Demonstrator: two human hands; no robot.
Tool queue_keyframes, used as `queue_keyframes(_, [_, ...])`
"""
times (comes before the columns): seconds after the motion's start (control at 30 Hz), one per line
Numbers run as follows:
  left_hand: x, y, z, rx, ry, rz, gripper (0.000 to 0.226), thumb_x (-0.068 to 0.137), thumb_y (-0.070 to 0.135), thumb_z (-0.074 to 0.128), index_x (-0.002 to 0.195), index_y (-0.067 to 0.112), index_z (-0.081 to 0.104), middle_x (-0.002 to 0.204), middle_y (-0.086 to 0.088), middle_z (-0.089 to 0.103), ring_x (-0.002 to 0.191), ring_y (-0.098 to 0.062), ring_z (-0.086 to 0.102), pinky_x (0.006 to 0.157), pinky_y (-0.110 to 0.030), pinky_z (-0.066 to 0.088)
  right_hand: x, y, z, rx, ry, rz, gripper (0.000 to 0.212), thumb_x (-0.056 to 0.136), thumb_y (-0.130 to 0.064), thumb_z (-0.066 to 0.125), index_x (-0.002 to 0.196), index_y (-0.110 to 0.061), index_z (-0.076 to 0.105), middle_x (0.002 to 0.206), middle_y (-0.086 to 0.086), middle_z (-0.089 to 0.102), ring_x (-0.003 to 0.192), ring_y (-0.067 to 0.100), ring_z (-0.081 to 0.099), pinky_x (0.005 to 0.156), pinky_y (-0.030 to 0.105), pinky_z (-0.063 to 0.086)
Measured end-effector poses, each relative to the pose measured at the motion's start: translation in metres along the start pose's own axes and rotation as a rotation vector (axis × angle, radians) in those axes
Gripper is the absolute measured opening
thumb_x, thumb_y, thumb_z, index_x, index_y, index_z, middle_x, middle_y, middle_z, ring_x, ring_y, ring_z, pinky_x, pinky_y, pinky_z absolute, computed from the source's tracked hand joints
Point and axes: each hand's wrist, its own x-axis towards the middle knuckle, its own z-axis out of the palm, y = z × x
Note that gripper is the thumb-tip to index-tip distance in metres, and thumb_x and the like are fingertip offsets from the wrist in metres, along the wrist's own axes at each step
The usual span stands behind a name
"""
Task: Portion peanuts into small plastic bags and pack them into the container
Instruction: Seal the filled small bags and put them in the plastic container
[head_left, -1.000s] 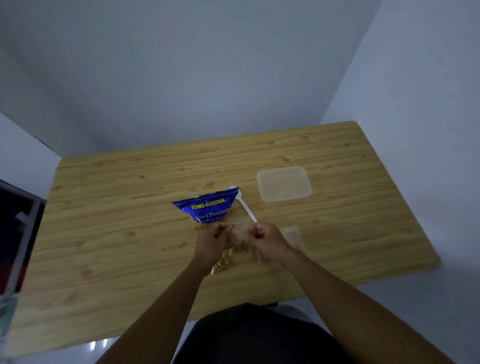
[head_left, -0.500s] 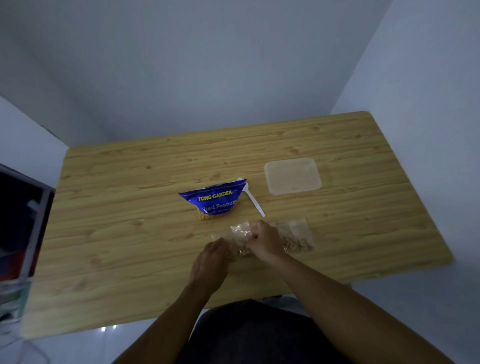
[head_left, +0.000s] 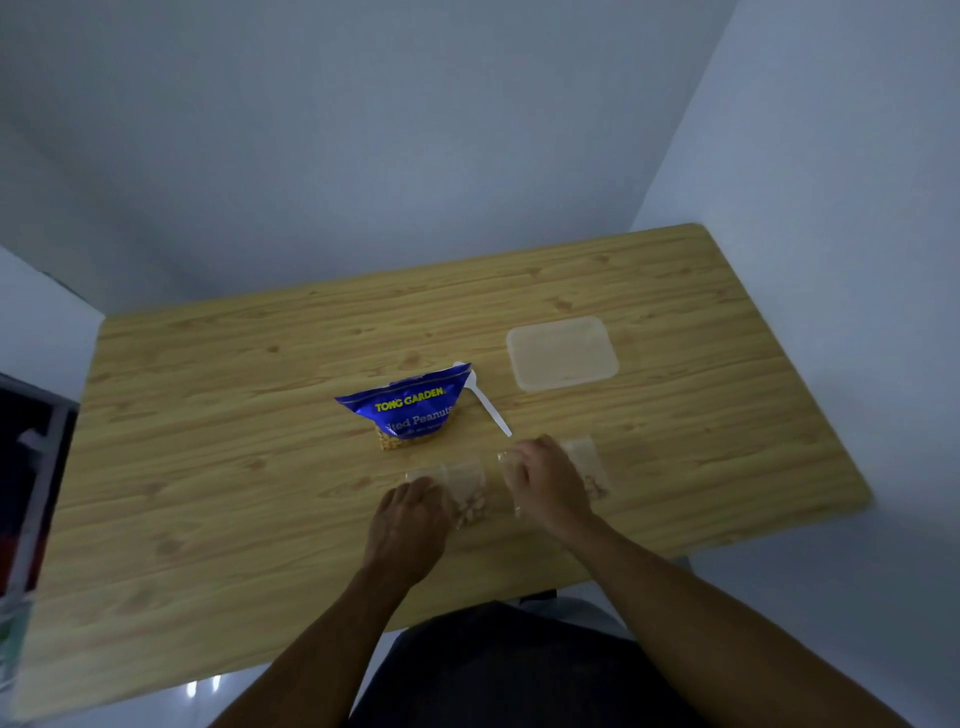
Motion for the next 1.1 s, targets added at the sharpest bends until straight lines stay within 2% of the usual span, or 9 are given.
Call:
queue_keyframes(0.13, [0.011,0.01,0.0,-0.052,0.035,0.001,0.02,0.086,0.025,0.063,0.104,0.017,0.069,0.106,-0.003,0.068,0.092,-0.022,0.065,0.078,-0.036,0.054,0.003,0.028,-0.029,-0.091,0.22,0.299,0.046,0.081,-0.018,0.063,0.126,-0.012,0.062,0.116,0.013,0.061,0.109,0.034,0.057,0.092,0.041,0.046])
queue_keyframes(0.23, [0.02,0.018,0.002,-0.149,0.032,-0.009,0.03,0.094,0.032,0.043,0.107,0.021,0.068,0.108,0.002,0.066,0.096,-0.018,0.061,0.086,-0.034,0.049,0.005,0.055,-0.037,-0.07,0.204,0.546,0.042,0.089,-0.037,0.062,0.125,-0.015,0.061,0.124,0.017,0.059,0.118,0.038,0.054,0.1,0.043,0.042])
queue_keyframes(0.33, [0.026,0.025,0.003,-0.202,0.046,0.032,0.025,0.095,0.029,0.047,0.107,0.022,0.069,0.106,0.003,0.067,0.097,-0.018,0.061,0.088,-0.034,0.047,0.005,0.069,-0.04,-0.018,0.118,0.67,0.051,0.084,-0.06,0.059,0.114,-0.019,0.063,0.118,0.014,0.06,0.116,0.037,0.056,0.098,0.042,0.044])
queue_keyframes(0.5, [0.034,0.033,-0.001,-0.25,0.013,0.018,0.024,0.097,0.026,0.05,0.113,0.023,0.067,0.108,0.003,0.069,0.102,-0.017,0.061,0.09,-0.033,0.044,0.006,0.093,-0.03,0.041,0.034,0.656,0.045,0.071,-0.063,0.061,0.094,-0.027,0.074,0.094,-0.001,0.073,0.088,0.027,0.067,0.079,0.036,0.058])
queue_keyframes(0.67, [0.041,0.038,-0.003,-0.31,-0.056,-0.038,0.026,0.097,0.029,0.047,0.117,0.026,0.065,0.114,0.005,0.07,0.105,-0.014,0.061,0.091,-0.033,0.048,0.009,0.095,-0.037,0.1,0.01,0.668,0.044,0.082,-0.056,0.062,0.092,-0.016,0.077,0.098,0.008,0.075,0.094,0.033,0.069,0.077,0.034,0.055])
queue_keyframes(0.77, [0.047,0.044,-0.002,-0.382,-0.087,-0.092,0.026,0.096,0.027,0.049,0.118,0.028,0.064,0.115,0.006,0.069,0.104,-0.012,0.061,0.088,-0.034,0.052,0.012,0.084,-0.047,0.22,0.109,0.631,0.027,0.086,-0.037,0.065,0.074,-0.014,0.065,0.089,0.01,0.072,0.093,0.034,0.067,0.072,0.031,0.046])
queue_keyframes(0.93, [0.067,0.064,-0.015,-0.766,-0.142,-0.244,0.028,0.096,0.028,0.06,0.124,0.022,0.063,0.1,0.005,0.069,0.088,-0.006,0.064,0.07,-0.016,0.049,0.013,0.042,-0.069,0.58,0.209,0.29,0.027,0.081,-0.015,0.081,0.069,-0.022,0.058,0.074,-0.004,0.068,0.07,0.011,0.064,0.058,0.012,0.046])
queue_keyframes(1.03, [0.082,0.07,-0.031,-1.009,-0.114,-0.272,0.033,0.095,0.034,0.063,0.126,0.025,0.06,0.104,0.003,0.07,0.092,-0.008,0.067,0.072,-0.014,0.051,0.02,0.02,-0.07,0.707,0.144,0.183,0.025,0.081,-0.013,0.083,0.071,-0.021,0.062,0.075,-0.004,0.071,0.071,0.008,0.067,0.066,0.02,0.054])
queue_keyframes(1.1, [0.089,0.072,-0.044,-1.137,-0.018,-0.287,0.026,0.096,0.028,0.062,0.122,0.024,0.063,0.1,-0.001,0.072,0.086,-0.009,0.068,0.075,-0.021,0.054,0.024,0.011,-0.066,0.748,0.101,0.135,0.025,0.081,-0.011,0.083,0.07,-0.023,0.063,0.072,-0.006,0.07,0.069,0.007,0.065,0.066,0.025,0.054])
